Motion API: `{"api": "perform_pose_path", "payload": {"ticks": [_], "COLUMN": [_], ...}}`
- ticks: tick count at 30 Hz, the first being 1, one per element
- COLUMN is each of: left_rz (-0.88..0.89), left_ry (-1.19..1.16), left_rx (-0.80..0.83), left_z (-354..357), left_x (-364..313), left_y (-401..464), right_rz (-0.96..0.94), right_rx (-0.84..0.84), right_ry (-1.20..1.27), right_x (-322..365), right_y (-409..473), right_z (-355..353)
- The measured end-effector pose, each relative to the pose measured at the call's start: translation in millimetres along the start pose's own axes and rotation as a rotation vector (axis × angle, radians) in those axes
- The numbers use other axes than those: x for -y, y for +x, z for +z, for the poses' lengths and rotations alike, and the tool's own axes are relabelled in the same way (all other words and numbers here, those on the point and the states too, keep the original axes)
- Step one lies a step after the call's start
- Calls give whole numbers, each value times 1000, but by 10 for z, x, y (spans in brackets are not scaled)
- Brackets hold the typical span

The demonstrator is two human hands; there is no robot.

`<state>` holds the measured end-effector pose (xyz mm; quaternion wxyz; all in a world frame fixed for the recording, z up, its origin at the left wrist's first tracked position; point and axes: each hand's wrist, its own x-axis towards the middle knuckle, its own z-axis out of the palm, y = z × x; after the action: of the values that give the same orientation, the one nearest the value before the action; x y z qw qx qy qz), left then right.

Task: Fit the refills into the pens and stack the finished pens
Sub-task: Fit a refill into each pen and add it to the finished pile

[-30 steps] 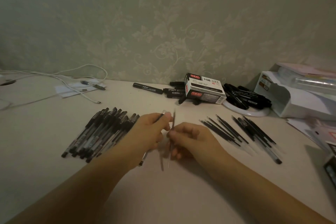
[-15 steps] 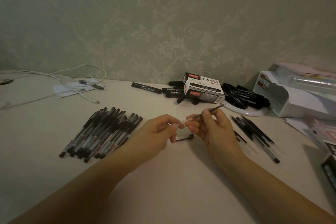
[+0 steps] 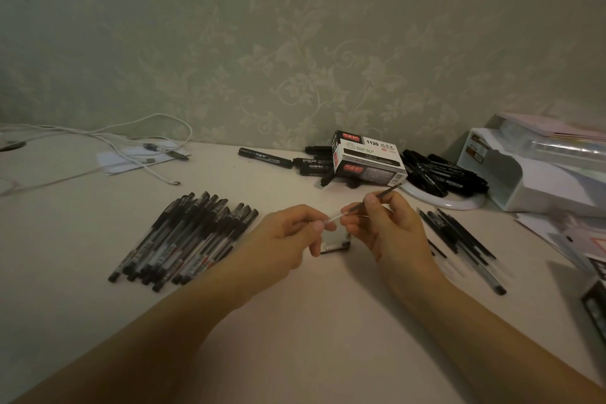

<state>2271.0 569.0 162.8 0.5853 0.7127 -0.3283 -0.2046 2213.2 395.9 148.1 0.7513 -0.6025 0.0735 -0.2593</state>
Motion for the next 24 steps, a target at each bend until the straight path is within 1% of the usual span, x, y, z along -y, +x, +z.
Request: {"api": "perform_pose_path", "payload": {"ticks": [8, 12, 15, 16, 19, 21, 23, 24], "left_rz": [-14, -6, -1, 2, 19, 22, 22, 23], "left_ry": [-3, -17, -40, -42, -46, -54, -41, -31], "left_rx": [24, 13, 30, 37, 38, 22, 4, -6], "left_z": [-14, -15, -12, -11, -10, -16, -23, -28], "left_x": [-4, 0, 2, 0, 0, -1, 5, 9], "left_y": [-2, -3, -3, -4, -7, -1, 7, 13], "right_rz": [-16, -16, -12, -34, -140, -164, -194, -199], "right_rx": [16, 31, 85, 114, 202, 232, 195, 147], "right_ry": [23, -22, -69, -116, -382, -496, -593, -619], "right_x": [32, 42, 20, 8, 1, 26, 39, 44], "right_y": [-5, 3, -17, -28, -54, -73, -79, -73], "right_z": [11, -8, 1, 10, 34, 39, 16, 1]}}
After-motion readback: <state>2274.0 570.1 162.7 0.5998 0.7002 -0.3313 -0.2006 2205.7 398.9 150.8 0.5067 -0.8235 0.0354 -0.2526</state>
